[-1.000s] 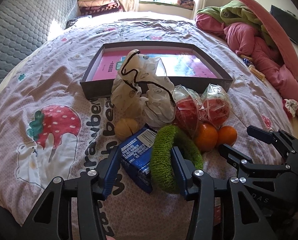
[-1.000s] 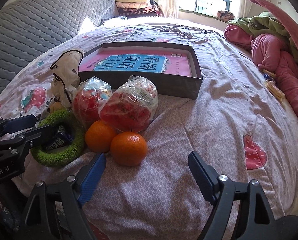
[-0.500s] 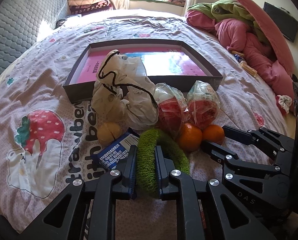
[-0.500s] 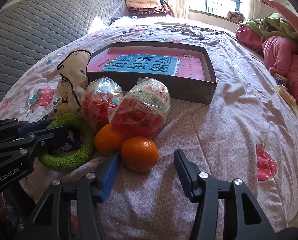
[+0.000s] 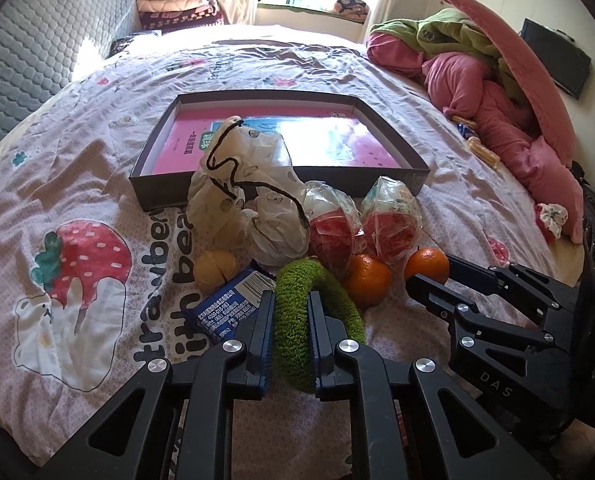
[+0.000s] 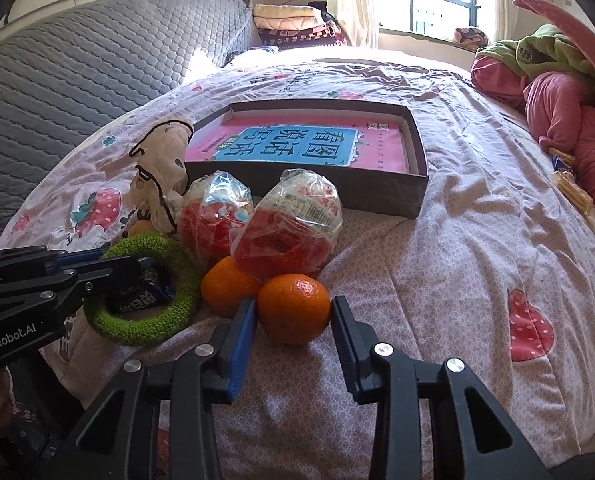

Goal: Organize objects
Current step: 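Grasp and lift the green ring with the left tool while the right tool grasps the orange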

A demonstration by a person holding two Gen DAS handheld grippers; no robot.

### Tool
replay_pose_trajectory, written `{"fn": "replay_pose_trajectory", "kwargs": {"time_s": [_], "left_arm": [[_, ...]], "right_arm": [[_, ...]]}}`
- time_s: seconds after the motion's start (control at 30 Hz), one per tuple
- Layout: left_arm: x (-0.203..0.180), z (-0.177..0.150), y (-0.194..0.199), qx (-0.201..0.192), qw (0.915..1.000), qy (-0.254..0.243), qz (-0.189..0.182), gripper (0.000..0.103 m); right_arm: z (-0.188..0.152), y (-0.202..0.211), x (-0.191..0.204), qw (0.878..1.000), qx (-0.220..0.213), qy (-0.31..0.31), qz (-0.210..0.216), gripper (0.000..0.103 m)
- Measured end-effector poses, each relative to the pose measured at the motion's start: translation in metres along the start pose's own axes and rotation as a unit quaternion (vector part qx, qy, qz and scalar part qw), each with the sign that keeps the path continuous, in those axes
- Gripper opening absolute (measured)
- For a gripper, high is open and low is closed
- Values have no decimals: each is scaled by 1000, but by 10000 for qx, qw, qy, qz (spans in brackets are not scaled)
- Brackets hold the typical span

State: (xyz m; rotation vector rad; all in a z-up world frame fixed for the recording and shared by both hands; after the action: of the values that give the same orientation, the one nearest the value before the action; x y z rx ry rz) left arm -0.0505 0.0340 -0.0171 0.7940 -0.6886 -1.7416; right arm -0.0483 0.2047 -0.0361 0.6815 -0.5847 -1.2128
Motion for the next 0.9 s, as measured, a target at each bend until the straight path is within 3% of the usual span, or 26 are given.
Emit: {"fn": "replay_pose_trajectory", "kwargs": {"time_s": [0.33, 0.9], "left_arm": [[-3, 8, 24, -333, 9994, -57, -17, 15], [-8, 26, 52, -1018, 9944, -277, 1, 15]], "right_arm": [[8, 23, 8, 9983, -520, 231, -149, 38], [20, 32, 13, 9959, -832, 340, -117, 38]]}}
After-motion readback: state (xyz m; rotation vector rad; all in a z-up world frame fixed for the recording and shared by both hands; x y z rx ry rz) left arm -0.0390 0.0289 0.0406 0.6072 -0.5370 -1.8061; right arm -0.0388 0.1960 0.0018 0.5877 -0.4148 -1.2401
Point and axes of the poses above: each gripper's, at about its wrist camera, not at the fingertips, and y roughly against the way its jaws point, x to its left, z to its top, the point moved 2 cm from there along -y, roughly the way its jaws point, and after that the axes turned 2 degrees about -z, right-handed, at the moved point
